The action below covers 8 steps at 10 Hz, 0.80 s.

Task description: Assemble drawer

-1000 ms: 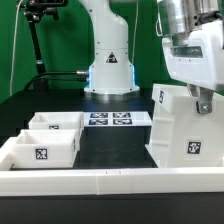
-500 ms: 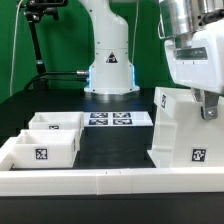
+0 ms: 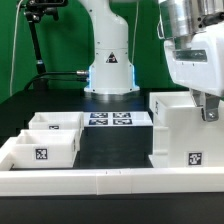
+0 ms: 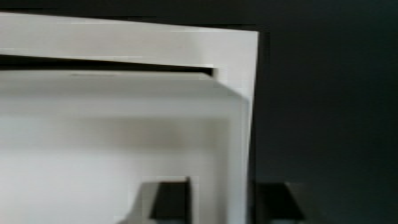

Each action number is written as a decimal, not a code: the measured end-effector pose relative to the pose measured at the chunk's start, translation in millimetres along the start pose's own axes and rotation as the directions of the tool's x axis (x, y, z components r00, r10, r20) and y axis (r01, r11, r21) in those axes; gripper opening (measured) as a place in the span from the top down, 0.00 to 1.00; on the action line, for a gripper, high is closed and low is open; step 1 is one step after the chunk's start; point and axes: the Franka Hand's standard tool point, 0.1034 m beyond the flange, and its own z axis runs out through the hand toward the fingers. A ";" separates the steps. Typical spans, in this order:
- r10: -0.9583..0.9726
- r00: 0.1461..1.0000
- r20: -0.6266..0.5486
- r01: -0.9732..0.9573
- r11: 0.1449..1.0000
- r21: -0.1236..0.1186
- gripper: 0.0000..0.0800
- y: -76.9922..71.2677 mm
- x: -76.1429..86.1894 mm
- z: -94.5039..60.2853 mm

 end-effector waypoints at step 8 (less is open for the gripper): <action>-0.122 0.992 0.012 0.123 0.992 -0.018 0.19 4.2 -0.8 -10.5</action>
Offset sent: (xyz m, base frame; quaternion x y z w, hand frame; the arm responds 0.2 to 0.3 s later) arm 0.0000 0.0000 0.0000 0.0000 0.0000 0.0000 1.0000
